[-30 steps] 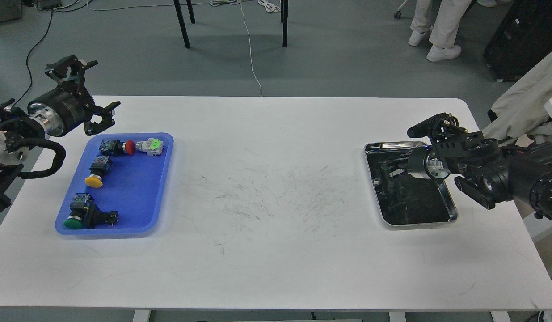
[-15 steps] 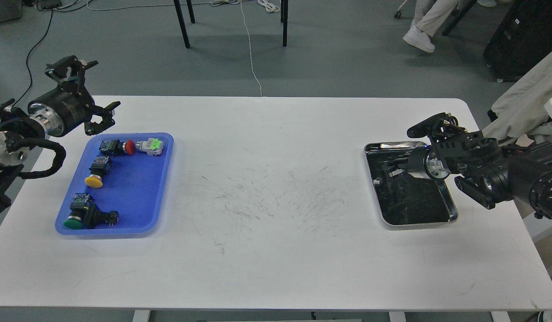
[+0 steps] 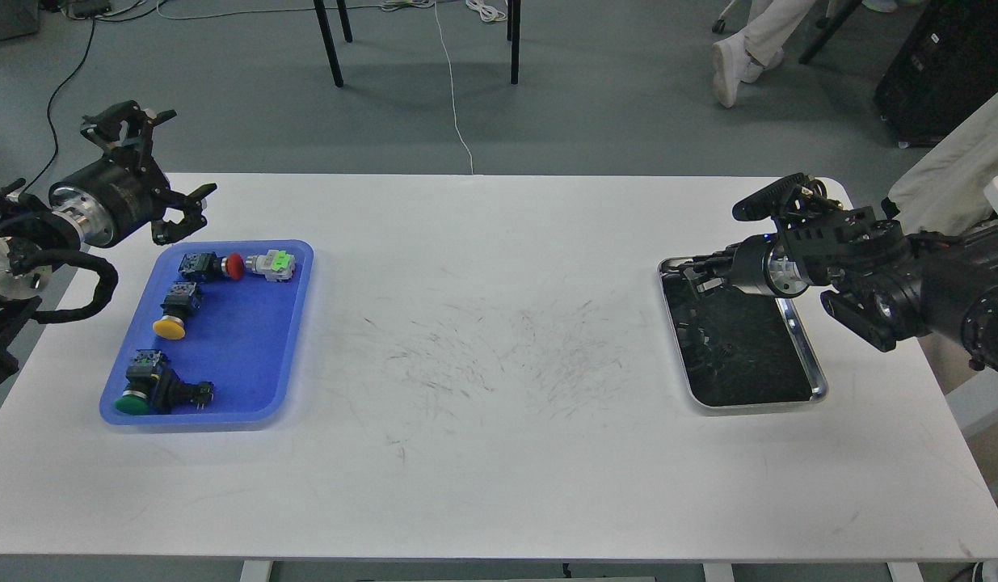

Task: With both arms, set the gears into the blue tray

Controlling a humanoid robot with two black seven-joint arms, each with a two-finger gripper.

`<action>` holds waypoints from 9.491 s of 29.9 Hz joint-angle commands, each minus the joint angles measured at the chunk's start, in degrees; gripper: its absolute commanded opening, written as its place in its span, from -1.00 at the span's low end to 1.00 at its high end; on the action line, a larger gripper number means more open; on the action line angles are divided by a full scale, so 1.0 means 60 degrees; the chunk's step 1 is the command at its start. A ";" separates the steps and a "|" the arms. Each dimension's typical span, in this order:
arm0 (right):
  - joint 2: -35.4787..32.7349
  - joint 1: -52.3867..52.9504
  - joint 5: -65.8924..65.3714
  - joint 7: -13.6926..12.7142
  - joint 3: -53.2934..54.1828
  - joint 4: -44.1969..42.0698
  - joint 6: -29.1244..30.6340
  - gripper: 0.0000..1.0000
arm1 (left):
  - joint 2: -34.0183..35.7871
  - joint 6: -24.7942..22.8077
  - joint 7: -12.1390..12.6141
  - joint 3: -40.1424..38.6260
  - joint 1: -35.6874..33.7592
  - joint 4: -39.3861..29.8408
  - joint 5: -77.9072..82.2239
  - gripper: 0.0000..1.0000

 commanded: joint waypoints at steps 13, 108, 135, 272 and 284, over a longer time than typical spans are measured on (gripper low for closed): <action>0.2089 0.0681 0.0066 -0.0009 0.1920 -0.0002 -0.2050 -0.98 | 0.0810 -0.0102 0.0030 -0.0013 0.0016 -0.0139 0.0002 0.98; 0.2208 -0.2000 -0.3903 0.0058 0.1803 0.3382 -0.5049 -0.98 | 0.4370 -0.0073 0.0015 -0.0028 0.0734 -0.3537 -0.0013 0.98; 0.2208 -0.1839 -0.3655 0.0058 0.4276 0.2973 -0.5049 0.52 | 0.4999 -0.0642 0.0190 -0.0086 0.0763 -0.3684 -0.0672 0.98; -0.0722 -0.1898 1.0643 -0.2177 0.7853 0.1097 0.1214 0.91 | 0.0357 0.4276 -0.2504 0.7326 -0.2736 -0.4135 0.9697 0.98; -0.0722 -0.1898 1.0452 -0.2177 0.7838 0.1082 0.1200 0.91 | 0.0035 0.4746 -0.2446 0.9639 -0.5445 -0.6056 1.0781 0.98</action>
